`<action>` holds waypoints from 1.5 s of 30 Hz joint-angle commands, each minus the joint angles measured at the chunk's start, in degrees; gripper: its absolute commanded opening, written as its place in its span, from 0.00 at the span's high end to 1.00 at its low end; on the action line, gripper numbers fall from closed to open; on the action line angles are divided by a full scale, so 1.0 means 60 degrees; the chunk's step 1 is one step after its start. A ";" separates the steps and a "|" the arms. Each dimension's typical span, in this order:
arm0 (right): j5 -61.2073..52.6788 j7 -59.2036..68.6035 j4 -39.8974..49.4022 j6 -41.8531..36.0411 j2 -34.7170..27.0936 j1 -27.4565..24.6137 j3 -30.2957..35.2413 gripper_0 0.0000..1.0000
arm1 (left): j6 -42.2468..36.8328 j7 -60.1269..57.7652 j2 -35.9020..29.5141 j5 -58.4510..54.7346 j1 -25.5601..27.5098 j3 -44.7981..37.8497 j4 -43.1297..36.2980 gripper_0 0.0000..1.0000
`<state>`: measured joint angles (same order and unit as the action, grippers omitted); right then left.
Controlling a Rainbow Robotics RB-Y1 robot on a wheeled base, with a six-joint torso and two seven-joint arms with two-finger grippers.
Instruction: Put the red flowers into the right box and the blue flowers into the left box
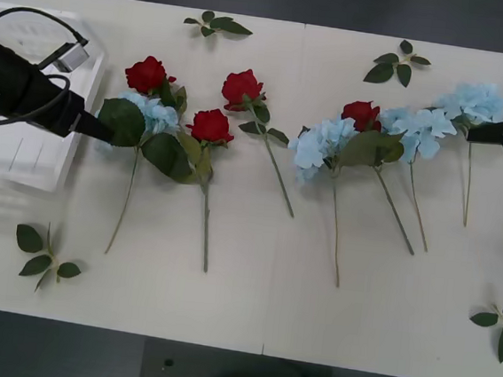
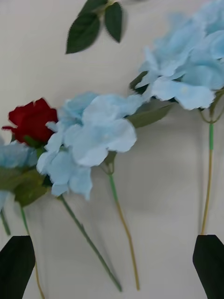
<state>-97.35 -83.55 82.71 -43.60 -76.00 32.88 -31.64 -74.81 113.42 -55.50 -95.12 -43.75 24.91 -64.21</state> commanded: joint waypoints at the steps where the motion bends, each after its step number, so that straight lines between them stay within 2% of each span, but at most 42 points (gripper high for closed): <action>1: 0.0829 0.1107 -0.0881 -0.0483 0.0641 0.0892 0.0161 0.00 | -0.0129 -0.1603 0.0227 0.0077 -0.0004 -0.0241 -0.0256 0.00; 4: 0.1679 0.1752 -0.1657 -0.0717 0.1227 0.1302 0.0146 0.00 | -0.0129 -0.2350 0.0652 0.0399 0.0011 -0.0241 -0.0241 0.00; 12: 0.3993 0.2147 -0.2785 -0.0717 0.2003 0.1537 0.0161 0.00 | 0.0427 -0.4064 0.1370 0.0692 0.0040 -0.0241 0.0360 0.00; 16: 0.4872 0.2147 -0.3136 -0.0600 0.2252 0.1551 0.0161 0.00 | 0.0808 -0.4064 0.1663 0.0780 0.0040 -0.0241 0.0887 0.00; 20: 0.5868 0.2118 -0.3620 -0.0395 0.2589 0.1595 0.0161 0.00 | 0.1160 -0.4064 0.1692 0.1761 0.0040 -0.0241 0.0770 0.00; 25: 0.7377 0.2191 -0.4308 -0.0132 0.3336 0.1786 0.0161 0.00 | 0.1409 -0.4020 0.1604 0.1791 0.0040 -0.0255 0.0843 0.00; 34: 0.7699 0.2264 -0.5832 0.0616 0.4420 0.2298 0.0161 0.00 | 0.2551 -0.3932 0.1457 0.1659 0.0055 -0.0241 0.0931 0.00; 45: 0.8285 0.2308 -0.7897 0.1787 0.5577 0.3119 0.0161 0.00 | 0.3152 -0.3932 0.1663 0.3915 0.0040 -0.0226 0.0931 0.00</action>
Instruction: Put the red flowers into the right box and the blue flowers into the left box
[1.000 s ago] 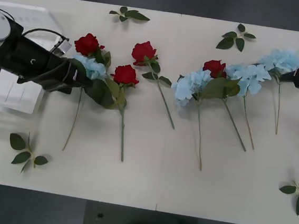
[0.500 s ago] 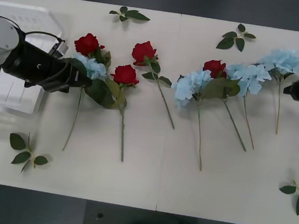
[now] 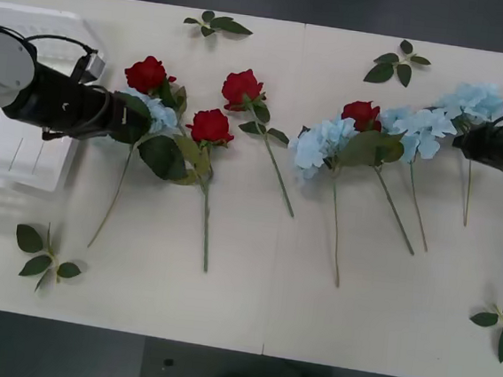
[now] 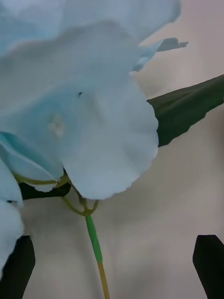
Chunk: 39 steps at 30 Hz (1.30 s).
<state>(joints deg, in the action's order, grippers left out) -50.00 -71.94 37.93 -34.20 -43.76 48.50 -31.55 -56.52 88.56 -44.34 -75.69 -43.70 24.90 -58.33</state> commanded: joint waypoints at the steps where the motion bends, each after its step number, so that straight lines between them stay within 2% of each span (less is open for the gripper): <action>1: 0.0481 0.0358 -0.0608 0.0323 0.0321 0.0574 0.0146 0.00 | 0.0104 0.0211 -0.0153 0.0926 0.0032 -0.0224 -0.0049 0.00; 16: 0.1096 0.0651 -0.1824 0.1451 0.1259 0.0735 0.0146 0.00 | 0.0089 0.0431 0.0096 0.2435 0.0002 0.0479 -0.0796 0.00; 17: 0.1096 0.0666 -0.1824 0.1451 0.1273 0.0735 0.0146 0.11 | 0.0060 0.0431 0.0198 0.2523 0.0002 0.0479 -0.0825 0.00; 18: 0.1096 0.0681 -0.1824 0.1451 0.1273 0.0735 0.0146 0.48 | 0.0045 0.0431 0.0286 0.2552 0.0002 0.0479 -0.0825 0.00; 19: 0.1096 0.0681 -0.1824 0.1451 0.1273 0.0735 0.0146 0.75 | 0.0045 0.0431 0.0345 0.2552 0.0002 0.0465 -0.0840 0.00; 20: 0.1096 0.0695 -0.1824 0.1451 0.1273 0.0735 0.0146 0.92 | 0.0045 0.0446 0.0418 0.2567 0.0002 0.0465 -0.0854 0.00; 21: 0.1096 0.0725 -0.1824 0.1451 0.1273 0.0735 0.0146 1.00 | 0.0045 0.0475 0.0477 0.2596 0.0002 0.0465 -0.0854 0.00; 33: 0.1023 0.0871 -0.1824 0.1451 0.1273 0.0808 0.0131 1.00 | -0.0160 0.0958 0.0828 0.3182 0.0017 0.0816 -0.0840 0.00; 34: 0.1023 0.0871 -0.1824 0.1451 0.1273 0.0793 0.0146 1.00 | -0.0160 0.0944 0.0858 0.3314 0.0017 0.0831 -0.0840 0.03; 38: 0.0979 0.0900 -0.1824 0.1451 0.1273 0.0823 0.0131 1.00 | -0.0013 0.0929 0.1136 0.4208 0.0193 0.0831 -0.0840 0.55; 39: 0.0964 0.0900 -0.1824 0.1437 0.1273 0.0823 0.0131 1.00 | 0.0045 0.0929 0.1150 0.4310 0.0222 0.0831 -0.0840 0.61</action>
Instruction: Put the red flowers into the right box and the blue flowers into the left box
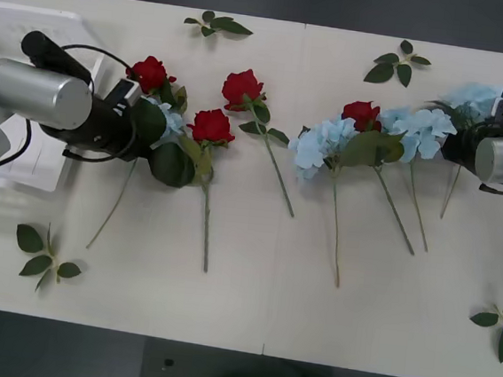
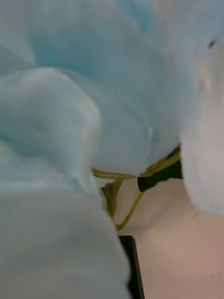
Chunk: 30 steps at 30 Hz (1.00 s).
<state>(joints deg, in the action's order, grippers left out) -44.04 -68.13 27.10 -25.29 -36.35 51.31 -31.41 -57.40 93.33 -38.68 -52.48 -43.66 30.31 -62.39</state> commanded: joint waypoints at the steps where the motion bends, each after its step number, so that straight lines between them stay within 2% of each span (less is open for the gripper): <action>1: -0.0044 0.0266 -0.0020 -0.0047 0.0022 0.0369 0.0109 1.00 | 0.0338 0.0134 0.0251 0.0647 0.0289 -0.0071 -0.0162 0.78; 2: -0.0058 0.0281 -0.0020 -0.0047 0.0008 0.0369 0.0109 1.00 | 0.0455 0.0134 0.0280 0.0837 0.0362 -0.0071 -0.0162 0.99; 10: -0.0293 0.0339 0.0112 -0.0179 -0.0212 0.0427 0.0138 1.00 | 0.0733 0.0178 0.0060 0.1042 0.0494 -0.0071 -0.0499 1.00; 15: -0.0600 0.0368 0.0874 -0.1102 -0.0754 0.0413 0.0431 1.00 | 0.0470 0.0178 -0.0906 -0.0042 0.0626 -0.0071 -0.1554 1.00; 21: -0.2343 0.0237 0.2089 -0.2317 -0.1999 0.0354 0.0489 1.00 | 0.0148 0.0134 -0.2518 -0.1931 0.0904 -0.0247 -0.3034 1.00; 25: -0.3530 0.0163 0.3129 -0.2742 -0.2893 0.0032 0.0489 1.00 | 0.0148 0.0193 -0.3309 -0.2664 0.1549 -0.1038 -0.4088 1.00; 30: -0.4921 0.0090 0.4843 -0.2742 -0.3962 -0.0832 0.0782 1.00 | 0.0133 0.0236 -0.4041 -0.3059 0.2867 -0.2884 -0.5846 1.00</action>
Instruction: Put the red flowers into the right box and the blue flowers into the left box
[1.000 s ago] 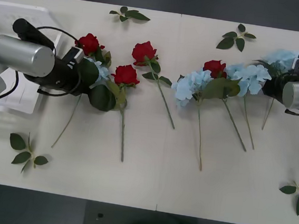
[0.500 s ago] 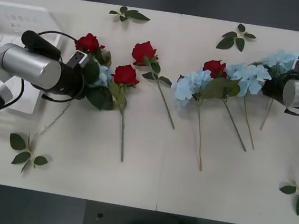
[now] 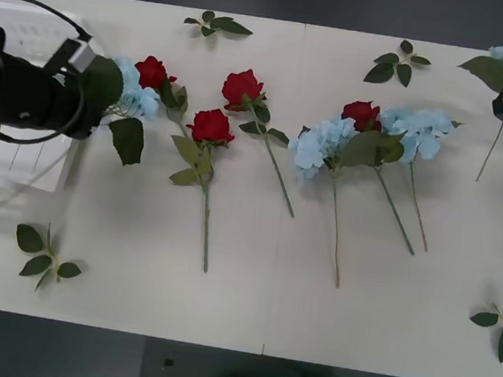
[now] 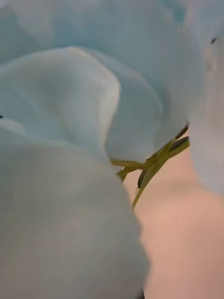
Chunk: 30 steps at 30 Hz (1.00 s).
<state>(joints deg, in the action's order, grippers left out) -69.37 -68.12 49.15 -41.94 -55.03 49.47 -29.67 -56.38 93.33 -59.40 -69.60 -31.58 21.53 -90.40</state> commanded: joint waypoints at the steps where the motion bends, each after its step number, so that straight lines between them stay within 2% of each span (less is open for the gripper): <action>1: -0.1270 0.0030 0.1550 0.0062 -0.1068 -0.0833 0.0712 1.00 | -0.0038 0.0266 -0.0705 -0.0280 0.1234 -0.1947 -0.1588 1.00; 6: -0.3819 -0.1289 0.2854 0.0121 -0.1757 -0.2357 0.2074 1.00 | -0.0155 0.0324 -0.0984 -0.0089 0.2436 -0.3895 -0.2760 1.00; 11: -0.6104 -0.4248 0.4114 0.0077 -0.2020 -0.4188 0.3525 1.00 | -0.0316 0.0734 -0.0954 0.0423 0.3124 -0.5141 -0.2599 1.00; 16: -0.7262 -0.6914 0.5374 -0.0421 -0.2035 -0.5316 0.4550 1.00 | -0.0316 0.0866 -0.0940 0.0980 0.3593 -0.5814 -0.2072 1.00; 22: -0.8829 -0.9272 0.6794 -0.1359 -0.2020 -0.6033 0.5077 1.00 | -0.0301 0.1115 -0.0940 0.1214 0.3783 -0.6225 -0.1325 1.00; 26: -0.9415 -1.0693 0.7146 -0.2121 -0.1932 -0.6063 0.5077 1.00 | -0.0082 0.1276 -0.0940 0.1288 0.3842 -0.6254 -0.0885 0.99; 27: -0.9620 -1.1133 0.7219 -0.2355 -0.1888 -0.6077 0.5077 1.00 | -0.0008 0.1481 -0.0940 0.1302 0.3856 -0.6268 -0.0827 0.89; 28: -0.9825 -1.1499 0.7293 -0.2604 -0.1830 -0.6063 0.5077 1.00 | 0.0006 0.1657 -0.0940 0.1229 0.3856 -0.6298 -0.0739 0.62; 30: -1.0089 -1.2011 0.7380 -0.2897 -0.1683 -0.6048 0.5063 1.00 | 0.0021 0.1804 -0.0954 0.1185 0.3856 -0.6356 -0.0695 0.36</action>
<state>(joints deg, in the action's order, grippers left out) -127.93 -134.13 91.84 -57.97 -65.49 11.87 0.47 -56.80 99.94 -63.94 -62.10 -8.52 -15.31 -94.41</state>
